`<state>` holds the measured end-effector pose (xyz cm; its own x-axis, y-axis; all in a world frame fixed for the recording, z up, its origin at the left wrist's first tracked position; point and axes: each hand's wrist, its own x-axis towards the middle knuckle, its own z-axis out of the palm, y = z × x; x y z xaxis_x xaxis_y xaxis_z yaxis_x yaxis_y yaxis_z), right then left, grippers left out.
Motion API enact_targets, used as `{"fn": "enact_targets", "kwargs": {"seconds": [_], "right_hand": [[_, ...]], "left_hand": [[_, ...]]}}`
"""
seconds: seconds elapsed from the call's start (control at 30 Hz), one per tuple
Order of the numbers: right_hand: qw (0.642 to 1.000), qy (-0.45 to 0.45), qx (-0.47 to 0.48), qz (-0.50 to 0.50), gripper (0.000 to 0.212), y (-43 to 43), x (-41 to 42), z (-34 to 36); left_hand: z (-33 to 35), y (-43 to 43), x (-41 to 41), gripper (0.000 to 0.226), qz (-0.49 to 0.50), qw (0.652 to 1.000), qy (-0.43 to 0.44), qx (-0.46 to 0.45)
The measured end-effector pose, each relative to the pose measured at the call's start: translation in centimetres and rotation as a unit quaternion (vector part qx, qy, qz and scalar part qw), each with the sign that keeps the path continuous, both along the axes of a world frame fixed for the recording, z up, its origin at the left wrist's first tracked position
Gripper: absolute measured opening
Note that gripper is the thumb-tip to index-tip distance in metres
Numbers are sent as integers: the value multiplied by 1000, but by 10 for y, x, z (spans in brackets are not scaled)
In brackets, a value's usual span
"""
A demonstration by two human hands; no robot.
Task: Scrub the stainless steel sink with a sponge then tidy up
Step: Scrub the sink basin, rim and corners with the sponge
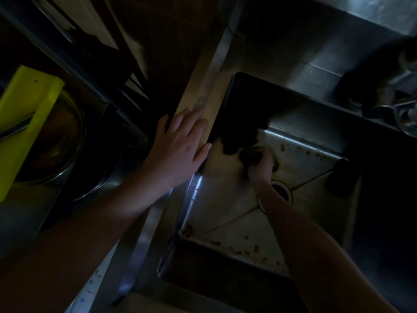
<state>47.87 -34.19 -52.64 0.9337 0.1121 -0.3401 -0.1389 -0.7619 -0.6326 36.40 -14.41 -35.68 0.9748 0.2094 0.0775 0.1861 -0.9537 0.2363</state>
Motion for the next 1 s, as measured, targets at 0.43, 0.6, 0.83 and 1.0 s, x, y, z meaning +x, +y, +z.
{"fn": "enact_targets", "kwargs": {"seconds": [0.43, 0.6, 0.83, 1.0], "right_hand": [[997, 30, 72, 14, 26, 61, 19, 4], [996, 13, 64, 54, 35, 85, 0, 1], [972, 40, 32, 228, 41, 38, -29, -9], [929, 71, 19, 363, 34, 2, -65, -7]], "left_hand": [[2, 0, -1, 44, 0, 1000, 11, 5], [1, 0, -1, 44, -2, 1000, 13, 11], [-1, 0, -2, 43, 2, 1000, -4, 11], [0, 0, -2, 43, -2, 1000, 11, 11]]}}
